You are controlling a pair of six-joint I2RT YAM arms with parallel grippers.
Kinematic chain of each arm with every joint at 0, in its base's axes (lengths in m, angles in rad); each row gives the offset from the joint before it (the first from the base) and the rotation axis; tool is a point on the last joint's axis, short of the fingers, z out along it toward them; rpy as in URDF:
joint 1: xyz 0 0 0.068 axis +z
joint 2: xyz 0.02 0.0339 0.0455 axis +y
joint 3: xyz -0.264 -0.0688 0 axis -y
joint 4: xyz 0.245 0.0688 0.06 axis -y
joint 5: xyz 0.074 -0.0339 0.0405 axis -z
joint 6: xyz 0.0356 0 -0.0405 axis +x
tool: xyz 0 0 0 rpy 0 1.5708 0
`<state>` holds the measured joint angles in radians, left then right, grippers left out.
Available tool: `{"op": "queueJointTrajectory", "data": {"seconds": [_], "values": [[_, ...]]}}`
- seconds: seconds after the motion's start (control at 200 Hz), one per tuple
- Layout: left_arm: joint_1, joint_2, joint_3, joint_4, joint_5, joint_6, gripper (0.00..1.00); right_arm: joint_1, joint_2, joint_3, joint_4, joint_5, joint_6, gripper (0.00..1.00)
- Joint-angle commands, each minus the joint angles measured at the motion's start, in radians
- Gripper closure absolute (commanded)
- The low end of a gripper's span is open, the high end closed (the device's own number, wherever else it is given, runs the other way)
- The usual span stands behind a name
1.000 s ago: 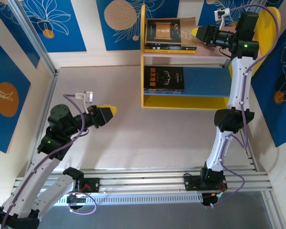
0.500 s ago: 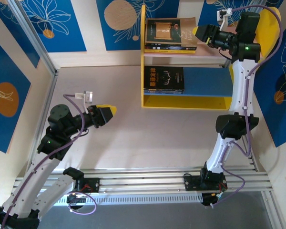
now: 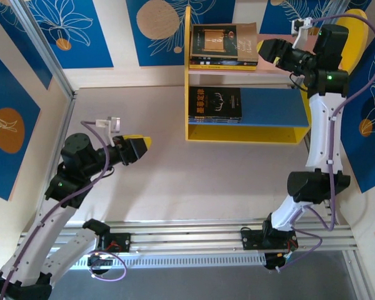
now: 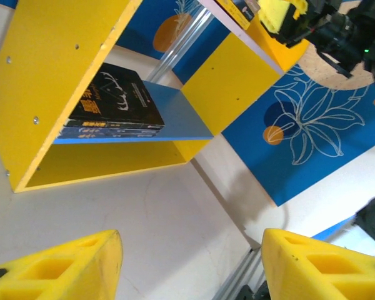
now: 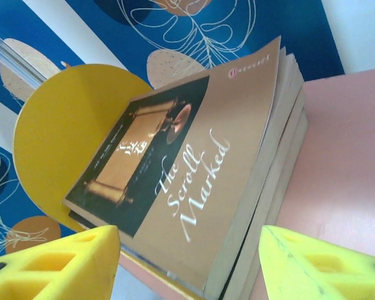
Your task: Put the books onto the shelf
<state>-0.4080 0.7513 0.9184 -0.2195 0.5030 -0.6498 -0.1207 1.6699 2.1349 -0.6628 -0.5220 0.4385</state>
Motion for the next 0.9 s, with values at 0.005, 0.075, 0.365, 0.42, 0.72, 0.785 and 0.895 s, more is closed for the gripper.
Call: {"op": "queueJointTrajectory", "data": {"seconds": [0.005, 0.075, 0.365, 0.42, 0.72, 0.785, 0.895], "values": [[-0.002, 0.026, 0.063, -0.065, -0.048, 0.055, 0.36, 0.027, -0.137, -0.124, 0.036, 0.09, -0.063, 0.39], [-0.002, 0.049, 0.088, -0.085, -0.065, 0.069, 0.35, 0.045, -0.234, -0.24, 0.055, 0.136, -0.083, 0.39], [-0.002, 0.106, 0.158, -0.113, -0.127, 0.125, 0.21, 0.207, -0.623, -0.71, 0.106, 0.334, -0.142, 0.27], [-0.002, 0.115, 0.167, -0.122, -0.146, 0.139, 0.18, 0.232, -0.67, -0.774, 0.107, 0.355, -0.142, 0.24], [-0.003, 0.143, 0.207, -0.197, -0.272, 0.196, 0.0, 0.279, -0.819, -0.957, 0.069, 0.43, -0.112, 0.0], [-0.002, 0.156, 0.222, -0.232, -0.287, 0.204, 0.0, 0.284, -0.841, -0.966, 0.051, 0.447, -0.112, 0.01], [-0.002, 0.175, 0.241, -0.31, -0.347, 0.223, 0.0, 0.284, -0.862, -0.961, -0.004, 0.54, -0.101, 0.01]]}}
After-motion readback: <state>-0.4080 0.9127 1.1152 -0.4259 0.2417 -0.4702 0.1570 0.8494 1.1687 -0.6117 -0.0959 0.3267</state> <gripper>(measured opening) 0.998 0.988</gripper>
